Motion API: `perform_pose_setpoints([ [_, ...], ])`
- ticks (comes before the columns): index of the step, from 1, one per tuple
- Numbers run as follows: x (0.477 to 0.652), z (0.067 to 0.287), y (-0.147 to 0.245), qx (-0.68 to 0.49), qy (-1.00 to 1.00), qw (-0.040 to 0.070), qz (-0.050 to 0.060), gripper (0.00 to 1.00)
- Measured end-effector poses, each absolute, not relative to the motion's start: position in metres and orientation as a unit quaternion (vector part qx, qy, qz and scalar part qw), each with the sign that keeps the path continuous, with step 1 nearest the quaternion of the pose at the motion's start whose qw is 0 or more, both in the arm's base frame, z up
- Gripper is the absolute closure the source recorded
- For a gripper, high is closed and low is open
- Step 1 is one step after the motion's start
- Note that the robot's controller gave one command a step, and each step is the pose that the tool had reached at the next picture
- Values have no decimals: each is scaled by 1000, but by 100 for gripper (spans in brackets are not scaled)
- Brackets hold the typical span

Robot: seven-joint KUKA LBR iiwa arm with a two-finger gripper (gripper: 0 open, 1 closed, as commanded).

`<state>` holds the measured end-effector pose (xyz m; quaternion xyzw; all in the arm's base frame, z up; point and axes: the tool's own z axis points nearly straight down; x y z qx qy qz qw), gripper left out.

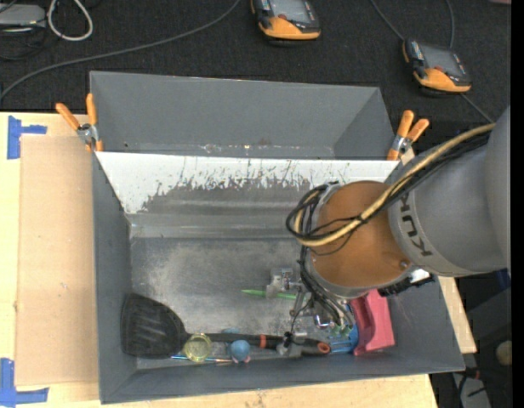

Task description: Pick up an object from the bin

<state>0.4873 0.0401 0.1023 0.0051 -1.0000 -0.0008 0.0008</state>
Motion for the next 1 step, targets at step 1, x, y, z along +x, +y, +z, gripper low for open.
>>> perform_pose_setpoints([
  [1,481,68,40,14,-1000,-6,-1,0],
])
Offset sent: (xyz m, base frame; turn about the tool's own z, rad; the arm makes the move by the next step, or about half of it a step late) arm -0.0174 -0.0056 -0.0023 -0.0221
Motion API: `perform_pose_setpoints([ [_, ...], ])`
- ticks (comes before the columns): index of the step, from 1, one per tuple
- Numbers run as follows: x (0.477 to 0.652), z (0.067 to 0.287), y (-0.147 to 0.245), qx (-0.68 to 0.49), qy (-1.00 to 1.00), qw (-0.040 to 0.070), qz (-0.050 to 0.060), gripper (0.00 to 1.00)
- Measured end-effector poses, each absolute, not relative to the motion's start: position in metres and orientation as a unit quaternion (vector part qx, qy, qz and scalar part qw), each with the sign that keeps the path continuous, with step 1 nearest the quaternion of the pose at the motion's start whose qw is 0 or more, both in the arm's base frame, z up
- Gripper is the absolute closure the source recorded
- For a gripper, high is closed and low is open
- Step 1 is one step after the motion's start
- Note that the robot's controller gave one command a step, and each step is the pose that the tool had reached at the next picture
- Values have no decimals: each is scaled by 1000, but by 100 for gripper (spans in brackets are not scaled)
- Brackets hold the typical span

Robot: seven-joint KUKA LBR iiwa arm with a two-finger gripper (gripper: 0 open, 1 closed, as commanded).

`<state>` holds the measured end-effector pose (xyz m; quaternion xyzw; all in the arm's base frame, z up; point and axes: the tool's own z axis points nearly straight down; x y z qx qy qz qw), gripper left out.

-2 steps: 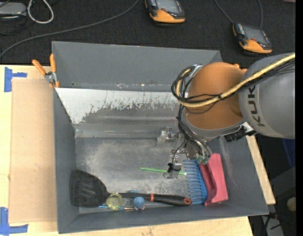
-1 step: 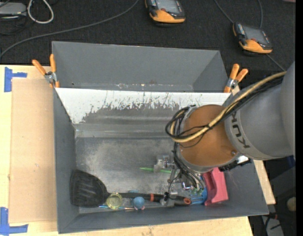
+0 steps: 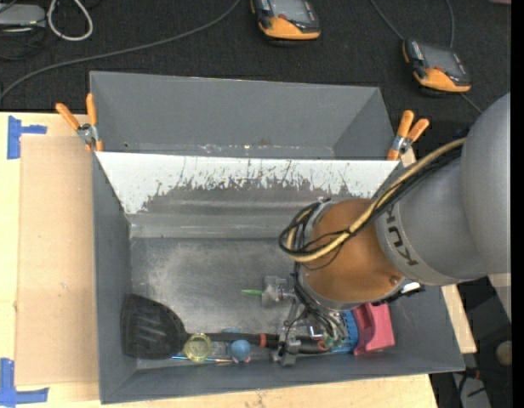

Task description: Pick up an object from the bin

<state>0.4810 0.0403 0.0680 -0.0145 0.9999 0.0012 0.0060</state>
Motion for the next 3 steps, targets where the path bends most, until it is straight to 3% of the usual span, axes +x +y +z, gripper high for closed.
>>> perform_pose_setpoints([
  [1,470,101,35,-15,1000,-2,1,0],
  [2,478,76,39,-15,1000,4,2,0],
  [3,472,70,49,23,1000,-2,1,100],
])
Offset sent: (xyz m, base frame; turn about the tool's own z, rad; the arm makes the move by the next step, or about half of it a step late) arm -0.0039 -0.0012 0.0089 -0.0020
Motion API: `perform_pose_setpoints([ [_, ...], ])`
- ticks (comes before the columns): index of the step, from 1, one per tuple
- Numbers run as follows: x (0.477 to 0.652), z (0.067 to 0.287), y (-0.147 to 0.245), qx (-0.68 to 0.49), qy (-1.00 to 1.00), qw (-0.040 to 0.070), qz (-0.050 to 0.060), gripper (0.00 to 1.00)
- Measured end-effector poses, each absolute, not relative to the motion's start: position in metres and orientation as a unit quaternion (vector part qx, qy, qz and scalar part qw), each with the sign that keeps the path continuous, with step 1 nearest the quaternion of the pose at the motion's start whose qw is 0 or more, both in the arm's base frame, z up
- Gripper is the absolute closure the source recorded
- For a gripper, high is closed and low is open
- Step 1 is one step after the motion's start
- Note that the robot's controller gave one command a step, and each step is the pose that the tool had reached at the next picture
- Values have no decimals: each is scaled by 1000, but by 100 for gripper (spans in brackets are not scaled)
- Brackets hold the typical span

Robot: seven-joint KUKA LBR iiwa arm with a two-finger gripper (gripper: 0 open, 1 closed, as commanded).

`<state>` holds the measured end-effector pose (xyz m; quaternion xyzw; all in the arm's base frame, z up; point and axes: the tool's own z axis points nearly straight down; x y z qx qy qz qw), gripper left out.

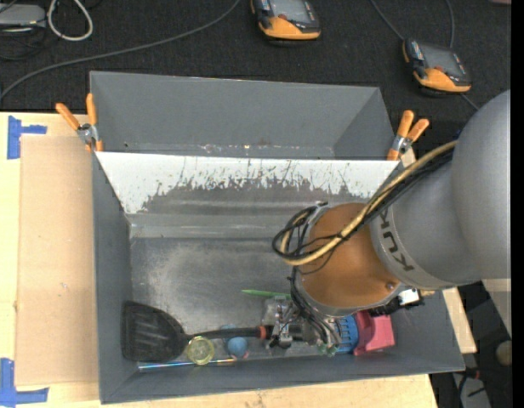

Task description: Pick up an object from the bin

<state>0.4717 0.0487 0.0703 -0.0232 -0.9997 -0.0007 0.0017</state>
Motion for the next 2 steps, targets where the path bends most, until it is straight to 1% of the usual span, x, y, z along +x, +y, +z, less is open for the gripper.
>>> perform_pose_setpoints([
  [1,472,70,49,-24,-1000,2,-1,100],
  [2,470,83,48,-24,-1000,4,-1,100],
])
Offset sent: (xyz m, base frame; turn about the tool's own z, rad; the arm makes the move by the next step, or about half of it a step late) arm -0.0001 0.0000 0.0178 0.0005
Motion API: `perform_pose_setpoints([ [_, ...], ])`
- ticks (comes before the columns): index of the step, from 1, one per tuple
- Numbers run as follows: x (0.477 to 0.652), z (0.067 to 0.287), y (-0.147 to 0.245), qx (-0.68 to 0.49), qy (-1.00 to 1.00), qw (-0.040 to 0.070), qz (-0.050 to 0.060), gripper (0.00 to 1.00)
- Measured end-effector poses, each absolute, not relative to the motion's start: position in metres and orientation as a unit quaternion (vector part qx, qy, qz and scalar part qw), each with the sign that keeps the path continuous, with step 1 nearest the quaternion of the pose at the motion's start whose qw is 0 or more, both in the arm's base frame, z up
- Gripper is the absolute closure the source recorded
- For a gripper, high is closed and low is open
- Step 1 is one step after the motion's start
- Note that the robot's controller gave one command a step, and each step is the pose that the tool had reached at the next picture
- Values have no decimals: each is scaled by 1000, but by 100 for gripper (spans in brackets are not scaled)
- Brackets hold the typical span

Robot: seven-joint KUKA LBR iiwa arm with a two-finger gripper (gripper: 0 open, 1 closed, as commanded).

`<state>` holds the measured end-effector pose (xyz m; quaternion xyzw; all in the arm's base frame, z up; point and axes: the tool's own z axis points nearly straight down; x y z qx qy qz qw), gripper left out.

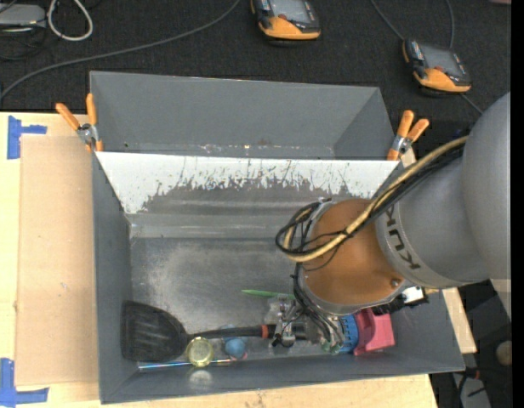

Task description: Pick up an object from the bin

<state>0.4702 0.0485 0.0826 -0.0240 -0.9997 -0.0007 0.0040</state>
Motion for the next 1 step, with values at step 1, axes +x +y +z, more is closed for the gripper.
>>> perform_pose_setpoints([
  [1,470,110,48,-24,-1000,5,-1,100],
])
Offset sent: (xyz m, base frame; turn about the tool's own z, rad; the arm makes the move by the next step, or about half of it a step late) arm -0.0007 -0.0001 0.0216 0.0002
